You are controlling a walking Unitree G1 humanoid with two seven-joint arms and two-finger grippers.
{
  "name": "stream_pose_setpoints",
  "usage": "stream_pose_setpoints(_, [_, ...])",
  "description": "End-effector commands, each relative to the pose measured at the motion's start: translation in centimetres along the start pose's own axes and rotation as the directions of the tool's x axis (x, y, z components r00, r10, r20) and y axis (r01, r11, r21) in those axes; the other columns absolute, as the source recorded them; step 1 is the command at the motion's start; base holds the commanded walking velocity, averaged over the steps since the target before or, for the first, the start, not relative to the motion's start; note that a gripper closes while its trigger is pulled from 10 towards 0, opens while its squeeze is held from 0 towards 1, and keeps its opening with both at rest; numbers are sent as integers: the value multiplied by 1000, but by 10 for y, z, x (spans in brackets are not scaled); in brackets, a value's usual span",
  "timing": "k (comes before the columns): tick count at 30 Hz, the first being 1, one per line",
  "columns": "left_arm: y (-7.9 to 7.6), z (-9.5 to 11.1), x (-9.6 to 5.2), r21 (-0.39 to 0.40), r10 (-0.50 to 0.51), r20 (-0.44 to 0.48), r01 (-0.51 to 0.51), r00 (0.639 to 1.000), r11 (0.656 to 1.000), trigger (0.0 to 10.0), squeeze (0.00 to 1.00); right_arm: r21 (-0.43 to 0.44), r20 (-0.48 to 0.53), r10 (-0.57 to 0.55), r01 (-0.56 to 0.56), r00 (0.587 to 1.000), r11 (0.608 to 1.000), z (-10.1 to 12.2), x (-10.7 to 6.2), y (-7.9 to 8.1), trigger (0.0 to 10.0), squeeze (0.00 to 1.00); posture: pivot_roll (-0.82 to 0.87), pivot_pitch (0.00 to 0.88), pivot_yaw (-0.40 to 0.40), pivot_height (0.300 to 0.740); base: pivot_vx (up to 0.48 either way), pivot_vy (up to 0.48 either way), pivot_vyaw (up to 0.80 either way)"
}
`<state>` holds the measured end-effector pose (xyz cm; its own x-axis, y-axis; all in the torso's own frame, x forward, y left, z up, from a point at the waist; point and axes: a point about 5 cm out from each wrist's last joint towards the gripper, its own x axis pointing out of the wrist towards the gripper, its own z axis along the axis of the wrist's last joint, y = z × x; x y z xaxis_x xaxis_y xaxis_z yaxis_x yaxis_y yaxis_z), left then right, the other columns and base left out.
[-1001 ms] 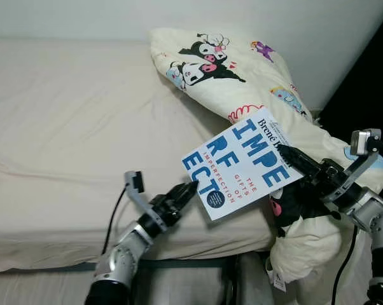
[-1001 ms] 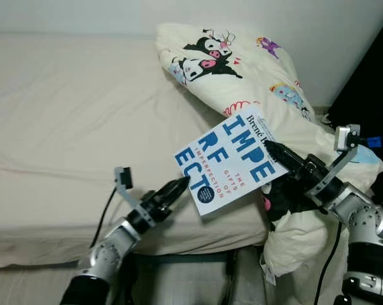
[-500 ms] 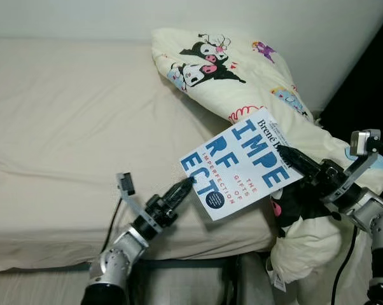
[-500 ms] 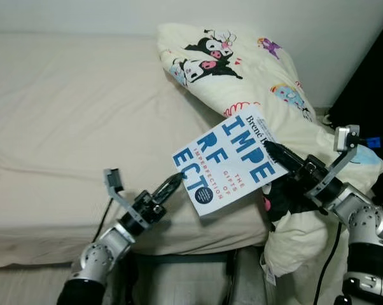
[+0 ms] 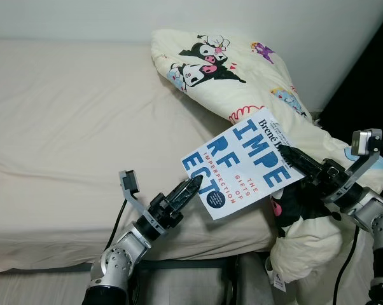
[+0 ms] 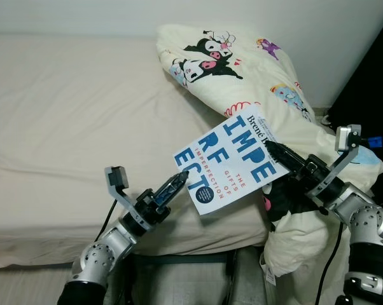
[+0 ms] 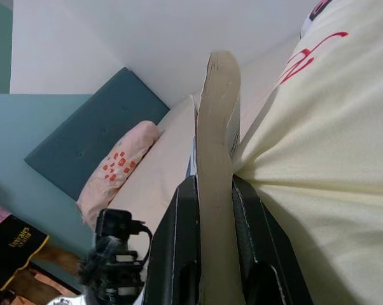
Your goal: Clean up the room
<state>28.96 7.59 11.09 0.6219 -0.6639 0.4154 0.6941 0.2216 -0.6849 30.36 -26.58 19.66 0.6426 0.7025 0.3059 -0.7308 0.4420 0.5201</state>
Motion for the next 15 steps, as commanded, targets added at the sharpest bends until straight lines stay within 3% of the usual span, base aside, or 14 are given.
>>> stream_pose_setpoints(1, [10,-9,-2,45,107,-22,-106,994,993,10000,1000,-27,28,95,-94,995,995,10,1,11,0,0,-33,165,-54,530,0,0,0])
stream_pose_setpoints(9, [12,-3,0,50,137,-1,-137,991,989,10000,1000,-26,28,96,-96,995,995,10,1,12,0,0,-32,167,-54,530,0,0,0])
stream_pose_setpoints(15, [6,-1,7,-2,98,46,-98,994,995,10000,1000,-23,27,100,-99,995,995,10,1,12,0,0,-33,168,-54,530,0,0,0])
